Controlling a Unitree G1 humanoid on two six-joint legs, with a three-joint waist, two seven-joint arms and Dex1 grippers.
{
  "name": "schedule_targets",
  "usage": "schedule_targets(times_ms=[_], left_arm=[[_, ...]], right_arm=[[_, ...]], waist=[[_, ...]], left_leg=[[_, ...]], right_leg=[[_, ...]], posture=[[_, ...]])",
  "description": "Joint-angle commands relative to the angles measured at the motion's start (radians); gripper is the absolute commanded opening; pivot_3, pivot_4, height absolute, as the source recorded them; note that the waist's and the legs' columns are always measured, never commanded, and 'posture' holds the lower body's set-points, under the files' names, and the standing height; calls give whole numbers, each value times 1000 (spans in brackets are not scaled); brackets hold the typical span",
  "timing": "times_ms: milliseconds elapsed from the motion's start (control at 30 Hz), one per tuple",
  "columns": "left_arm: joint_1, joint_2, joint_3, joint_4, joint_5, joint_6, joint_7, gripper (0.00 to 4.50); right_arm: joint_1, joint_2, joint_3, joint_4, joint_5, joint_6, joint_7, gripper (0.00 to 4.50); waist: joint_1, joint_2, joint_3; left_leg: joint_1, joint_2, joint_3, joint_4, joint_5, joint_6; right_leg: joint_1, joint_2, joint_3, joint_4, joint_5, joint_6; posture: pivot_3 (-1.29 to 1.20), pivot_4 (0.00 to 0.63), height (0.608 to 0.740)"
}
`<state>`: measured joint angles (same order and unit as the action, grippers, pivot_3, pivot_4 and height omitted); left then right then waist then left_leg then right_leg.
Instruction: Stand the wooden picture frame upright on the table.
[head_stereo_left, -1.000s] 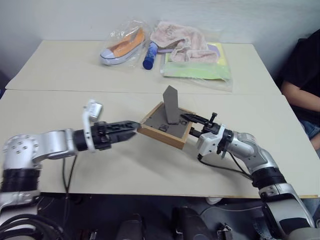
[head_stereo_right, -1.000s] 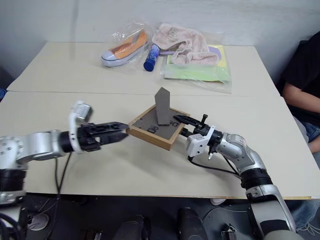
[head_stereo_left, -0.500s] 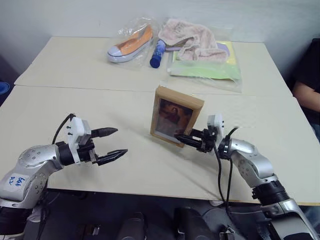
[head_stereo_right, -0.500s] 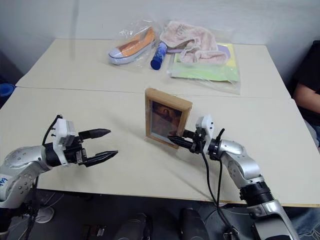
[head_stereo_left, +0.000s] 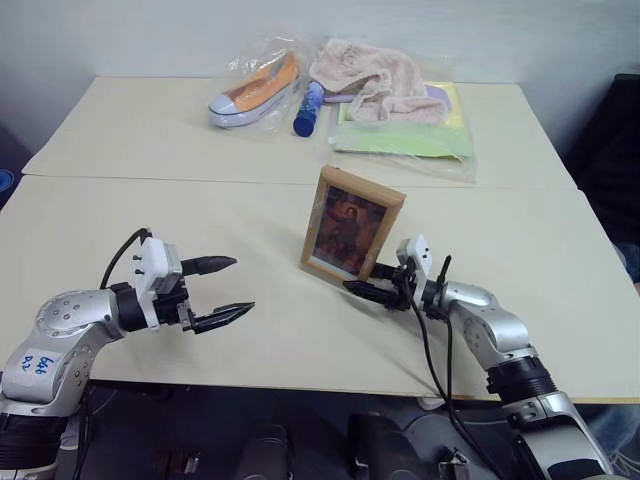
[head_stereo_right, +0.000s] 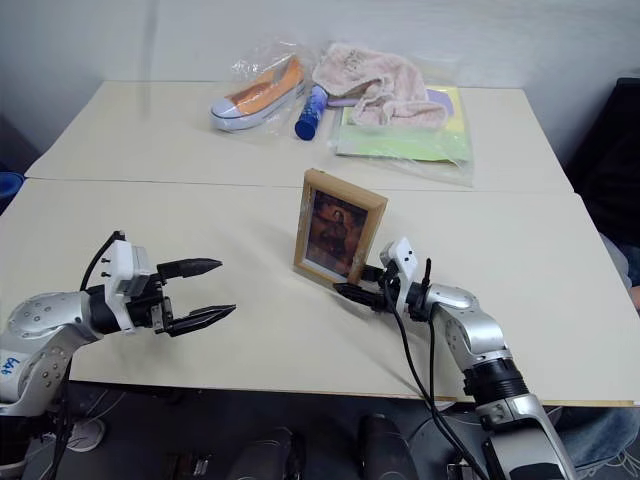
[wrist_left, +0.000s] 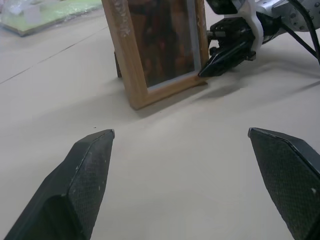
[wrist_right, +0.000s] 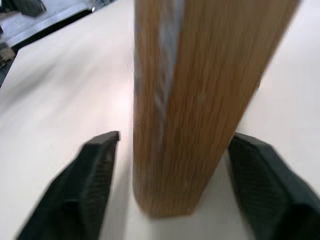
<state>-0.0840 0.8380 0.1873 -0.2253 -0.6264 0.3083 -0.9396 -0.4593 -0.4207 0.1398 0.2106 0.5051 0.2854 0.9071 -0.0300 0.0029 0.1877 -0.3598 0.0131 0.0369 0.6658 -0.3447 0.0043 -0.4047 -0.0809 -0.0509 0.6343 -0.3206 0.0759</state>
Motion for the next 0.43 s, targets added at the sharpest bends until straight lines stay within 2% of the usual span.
schedule_targets(times_ms=[33,100,200,267,367,433], left_arm=[[28,-8,70,8,8,-2,13,4500],[66,5,79,32,57,-41,-6,4500],[163,20,102,85,124,-123,-55,4500],[188,19,109,108,151,-159,-67,4500],[246,5,143,159,215,-262,-59,4500],[256,-3,155,172,243,-302,-39,4500]], right_arm=[[24,-40,-74,-128,32,-13,53,4456],[60,-80,-94,-170,29,-29,100,4456],[154,-189,-139,-203,-24,-147,201,4456],[180,-211,-163,-205,-25,-189,222,4456],[317,-343,-228,-116,-140,-517,356,4456],[337,-325,-275,-80,-150,-623,313,4456]], waist=[[1,0,0],[3,0,0],[4,0,0],[4,0,0],[14,-1,0],[17,-1,0]], left_leg=[[-2,0,0,0,0,0],[-5,0,0,1,0,0],[-8,0,0,1,0,0],[-8,0,0,1,-1,1],[-8,-1,0,4,-1,2],[-7,-1,1,4,-1,3]], right_leg=[[-2,0,0,2,0,0],[-5,0,-1,2,0,0],[-7,1,-1,1,0,0],[-7,1,-1,0,0,0],[-5,0,-1,-4,0,1],[-4,1,-1,-4,1,2]], posture=[[0,150,740],[0,150,740],[0,150,740],[0,150,740],[0,150,740],[0,150,740]])
